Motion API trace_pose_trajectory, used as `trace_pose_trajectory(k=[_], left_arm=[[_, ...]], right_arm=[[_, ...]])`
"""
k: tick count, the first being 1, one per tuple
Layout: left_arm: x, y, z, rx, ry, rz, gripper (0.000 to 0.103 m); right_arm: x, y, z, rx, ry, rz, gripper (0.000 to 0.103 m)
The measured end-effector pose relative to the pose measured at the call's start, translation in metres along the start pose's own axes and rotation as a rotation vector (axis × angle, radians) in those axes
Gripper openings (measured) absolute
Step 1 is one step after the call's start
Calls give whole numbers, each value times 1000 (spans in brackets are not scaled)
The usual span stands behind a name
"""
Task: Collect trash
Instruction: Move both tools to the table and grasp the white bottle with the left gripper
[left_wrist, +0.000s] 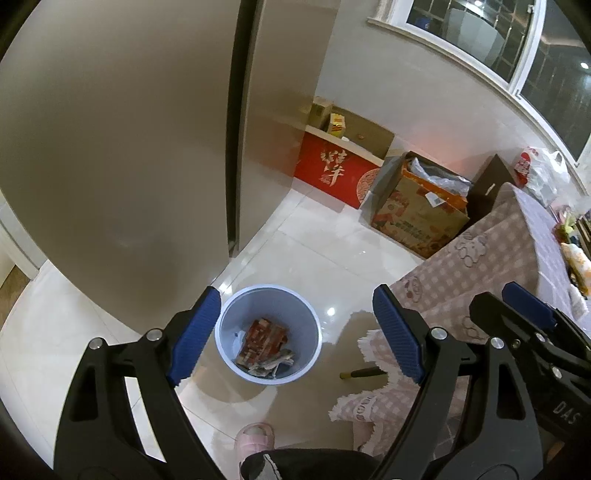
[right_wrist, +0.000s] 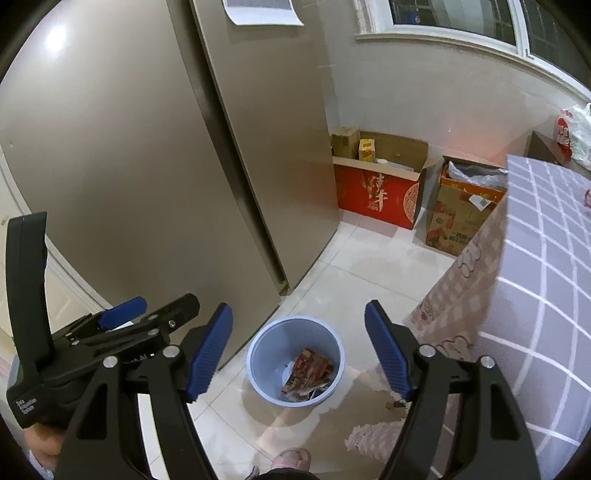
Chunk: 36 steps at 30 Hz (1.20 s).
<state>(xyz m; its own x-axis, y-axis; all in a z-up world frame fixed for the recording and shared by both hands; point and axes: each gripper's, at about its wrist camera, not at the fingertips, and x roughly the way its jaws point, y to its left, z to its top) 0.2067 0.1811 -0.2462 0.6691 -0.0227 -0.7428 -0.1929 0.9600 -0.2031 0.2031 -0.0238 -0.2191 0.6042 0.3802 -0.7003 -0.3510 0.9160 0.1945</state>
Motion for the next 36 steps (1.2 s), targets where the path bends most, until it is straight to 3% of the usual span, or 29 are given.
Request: trace_pose_trajectory(k=[10, 16, 24, 29, 36], left_arm=[[-48, -52, 2, 70, -56, -48, 83], [-67, -107, -1, 159, -77, -91, 83], [-78, -205, -20, 311, -64, -172, 83], [-79, -260, -36, 401, -42, -199, 83], [-71, -303, -49, 453, 8, -222, 83]], right_arm=[[-67, -28, -6, 41, -79, -35, 74], [-113, -64, -10, 80, -129, -75, 74], [-174, -136, -22, 169, -187, -175, 80], [-201, -187, -33, 218, -181, -250, 87], [-220, -242, -54, 299, -152, -298, 88]])
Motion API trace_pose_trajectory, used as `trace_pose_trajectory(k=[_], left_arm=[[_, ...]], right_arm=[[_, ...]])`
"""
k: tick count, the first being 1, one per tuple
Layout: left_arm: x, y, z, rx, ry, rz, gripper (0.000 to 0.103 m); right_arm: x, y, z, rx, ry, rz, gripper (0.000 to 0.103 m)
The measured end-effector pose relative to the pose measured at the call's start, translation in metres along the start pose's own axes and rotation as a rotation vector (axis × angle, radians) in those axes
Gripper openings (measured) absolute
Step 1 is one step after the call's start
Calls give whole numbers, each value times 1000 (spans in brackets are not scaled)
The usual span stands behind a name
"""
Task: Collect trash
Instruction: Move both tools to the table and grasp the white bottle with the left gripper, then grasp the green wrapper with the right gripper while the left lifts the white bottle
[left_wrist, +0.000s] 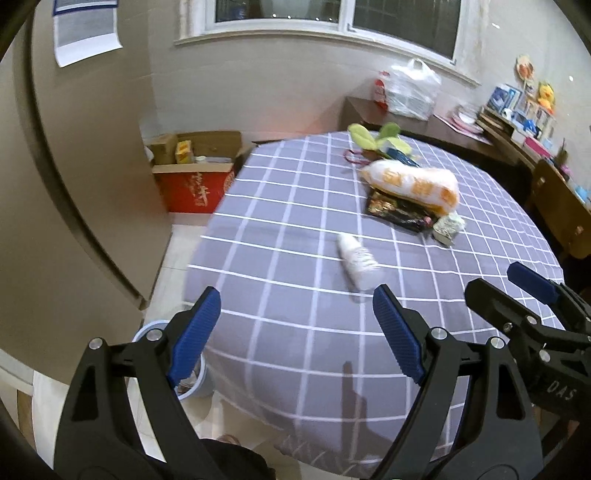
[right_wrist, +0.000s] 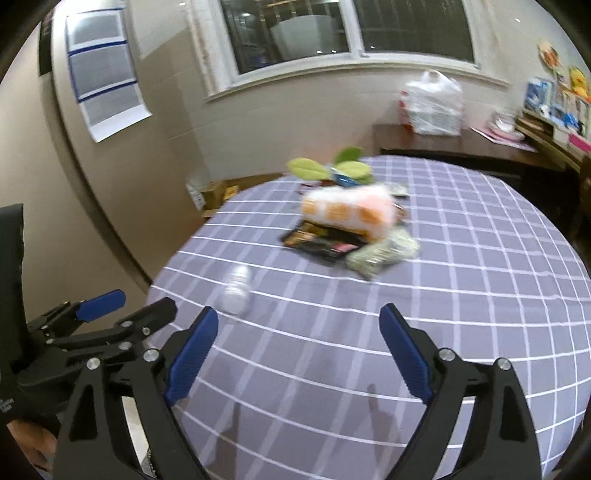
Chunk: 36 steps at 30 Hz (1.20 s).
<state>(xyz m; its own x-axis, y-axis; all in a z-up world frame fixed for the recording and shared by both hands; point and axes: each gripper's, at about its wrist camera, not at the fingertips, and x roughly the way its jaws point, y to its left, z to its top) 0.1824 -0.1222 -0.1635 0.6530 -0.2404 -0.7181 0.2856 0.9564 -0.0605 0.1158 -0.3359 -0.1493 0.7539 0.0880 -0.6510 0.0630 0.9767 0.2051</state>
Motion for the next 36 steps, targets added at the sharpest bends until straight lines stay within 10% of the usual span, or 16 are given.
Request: trace_pose_trajectory(k=[14, 21, 36], left_arm=[[44, -32, 11, 8, 55, -56, 83], [69, -37, 21, 36, 112, -116, 30], [76, -25, 44, 8, 51, -132, 28]], right_arm=[[30, -61, 7, 44, 119, -32, 88], [50, -72, 23, 49, 148, -41, 88], [103, -66, 52, -32, 184, -133, 87]])
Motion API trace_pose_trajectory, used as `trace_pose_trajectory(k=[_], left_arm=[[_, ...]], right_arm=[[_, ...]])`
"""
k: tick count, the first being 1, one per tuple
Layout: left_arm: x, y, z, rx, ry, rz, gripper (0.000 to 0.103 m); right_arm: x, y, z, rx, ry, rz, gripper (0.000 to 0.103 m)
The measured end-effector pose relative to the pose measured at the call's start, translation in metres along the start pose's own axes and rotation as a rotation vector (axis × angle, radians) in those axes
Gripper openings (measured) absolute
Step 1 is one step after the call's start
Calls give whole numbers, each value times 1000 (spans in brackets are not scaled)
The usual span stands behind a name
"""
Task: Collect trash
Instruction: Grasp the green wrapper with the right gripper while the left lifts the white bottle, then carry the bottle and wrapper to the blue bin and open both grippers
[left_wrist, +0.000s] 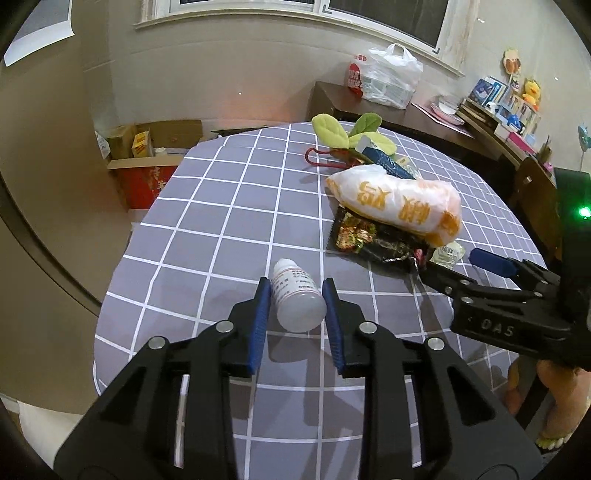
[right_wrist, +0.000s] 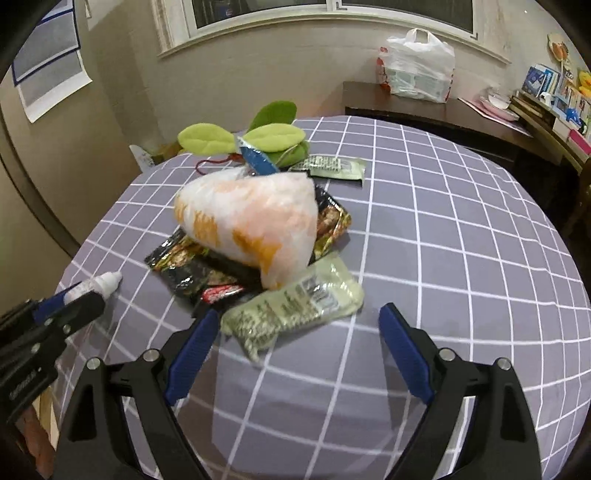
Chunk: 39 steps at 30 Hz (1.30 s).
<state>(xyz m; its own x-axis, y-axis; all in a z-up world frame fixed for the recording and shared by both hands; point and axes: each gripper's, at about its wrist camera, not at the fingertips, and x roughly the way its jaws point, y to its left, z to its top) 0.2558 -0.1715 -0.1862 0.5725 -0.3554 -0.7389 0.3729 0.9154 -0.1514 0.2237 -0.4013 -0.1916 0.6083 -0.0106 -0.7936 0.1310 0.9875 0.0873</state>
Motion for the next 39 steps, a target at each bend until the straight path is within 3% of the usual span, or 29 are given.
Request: trace_pose_trajectory(k=[2, 6, 8, 9, 14, 18, 25, 31, 39], left_arm=[[0, 0, 0, 1, 1, -2, 28], [-3, -1, -3, -4, 3, -13, 27], [-6, -1, -4, -5, 1, -20, 27], [-7, -1, -6, -5, 0, -23, 27], [-20, -1, -14, -4, -6, -38, 26], [-32, 3, -21, -15, -12, -50, 26], [-53, 17, -32, -49, -28, -78, 25], [-76, 41, -41, -76, -57, -83, 25], [-113, 107, -60, -148, -119, -25, 25]], right_arm=[[1, 1, 1, -11, 0, -27, 76], [0, 0, 0, -14, -7, -30, 69], [-5, 0, -4, -22, -17, -59, 28], [-7, -2, -4, -16, -20, -47, 25], [-17, -6, -15, 8, -14, -17, 25], [-28, -4, -28, 28, -21, 28, 18], [-56, 26, -48, 8, -44, 111, 16], [-71, 65, -54, -16, -54, 197, 16], [-86, 164, -52, -140, -78, 336, 16]])
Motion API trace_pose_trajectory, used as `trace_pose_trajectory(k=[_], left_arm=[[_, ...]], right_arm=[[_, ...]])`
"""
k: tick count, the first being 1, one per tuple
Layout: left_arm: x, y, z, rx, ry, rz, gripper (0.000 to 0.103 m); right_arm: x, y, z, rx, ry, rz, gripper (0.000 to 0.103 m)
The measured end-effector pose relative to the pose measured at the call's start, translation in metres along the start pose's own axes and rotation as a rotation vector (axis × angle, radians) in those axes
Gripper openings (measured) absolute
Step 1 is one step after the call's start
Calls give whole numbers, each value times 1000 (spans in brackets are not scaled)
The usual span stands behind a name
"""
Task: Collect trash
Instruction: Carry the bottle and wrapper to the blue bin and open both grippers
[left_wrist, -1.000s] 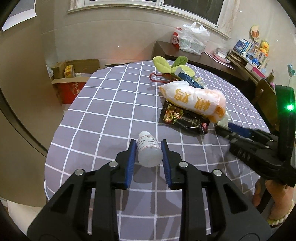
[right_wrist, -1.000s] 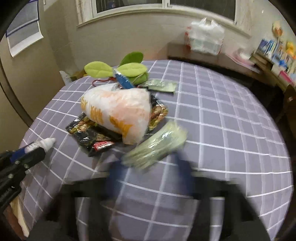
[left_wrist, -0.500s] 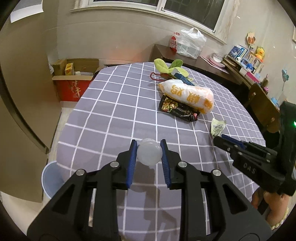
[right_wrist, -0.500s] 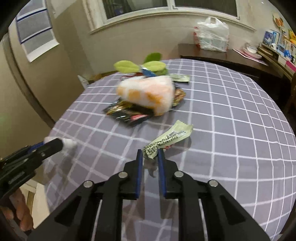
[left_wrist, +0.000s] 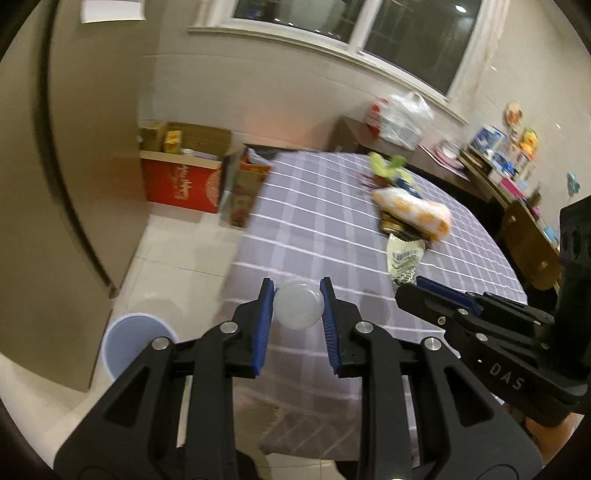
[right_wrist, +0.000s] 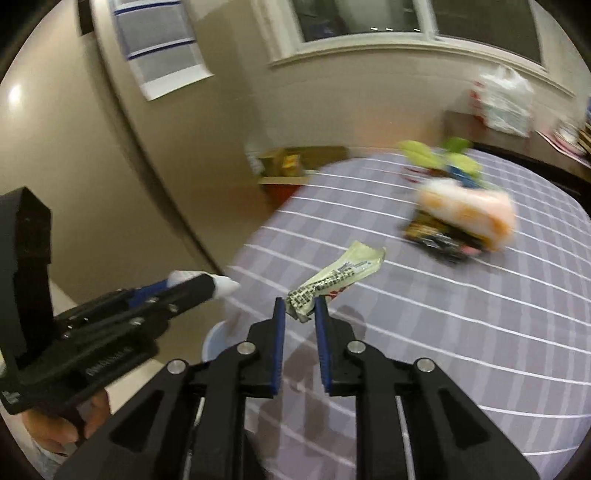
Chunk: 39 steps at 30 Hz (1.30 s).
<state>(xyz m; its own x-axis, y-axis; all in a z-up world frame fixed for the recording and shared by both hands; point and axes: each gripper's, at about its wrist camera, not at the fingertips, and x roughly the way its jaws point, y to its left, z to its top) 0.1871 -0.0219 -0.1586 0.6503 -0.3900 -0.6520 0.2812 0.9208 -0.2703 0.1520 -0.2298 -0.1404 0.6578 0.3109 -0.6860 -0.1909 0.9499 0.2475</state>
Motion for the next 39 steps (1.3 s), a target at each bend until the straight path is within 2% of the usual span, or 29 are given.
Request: trace_pose_trajectory(k=[8, 15, 18, 19, 21, 23, 25, 29, 34, 39], left_arm=[[-37, 103, -13, -120, -45, 152, 25], [-48, 186, -30, -247, -41, 262, 25], [-46, 213, -35, -283, -29, 311, 25], [-44, 220, -37, -292, -22, 321, 25], [-41, 230, -41, -311, -8, 325, 25], [-36, 236, -45, -313, 9, 332, 25], [-31, 242, -48, -318, 22, 333, 25], [-17, 245, -50, -324, 45, 326, 25], [-4, 240, -50, -318, 67, 312, 25], [5, 238, -46, -301, 79, 308, 25]], right_arm=[[54, 99, 7, -106, 53, 160, 16], [114, 167, 8, -182, 126, 261, 16], [142, 192, 6, -214, 145, 290, 21], [153, 198, 6, -226, 145, 285, 27], [172, 208, 3, -247, 145, 241, 35], [187, 211, -2, -238, 171, 229, 38], [191, 213, -9, -233, 179, 224, 45], [193, 210, -19, -246, 181, 190, 49], [189, 201, -21, -230, 167, 165, 64], [185, 191, -17, -217, 134, 130, 66]])
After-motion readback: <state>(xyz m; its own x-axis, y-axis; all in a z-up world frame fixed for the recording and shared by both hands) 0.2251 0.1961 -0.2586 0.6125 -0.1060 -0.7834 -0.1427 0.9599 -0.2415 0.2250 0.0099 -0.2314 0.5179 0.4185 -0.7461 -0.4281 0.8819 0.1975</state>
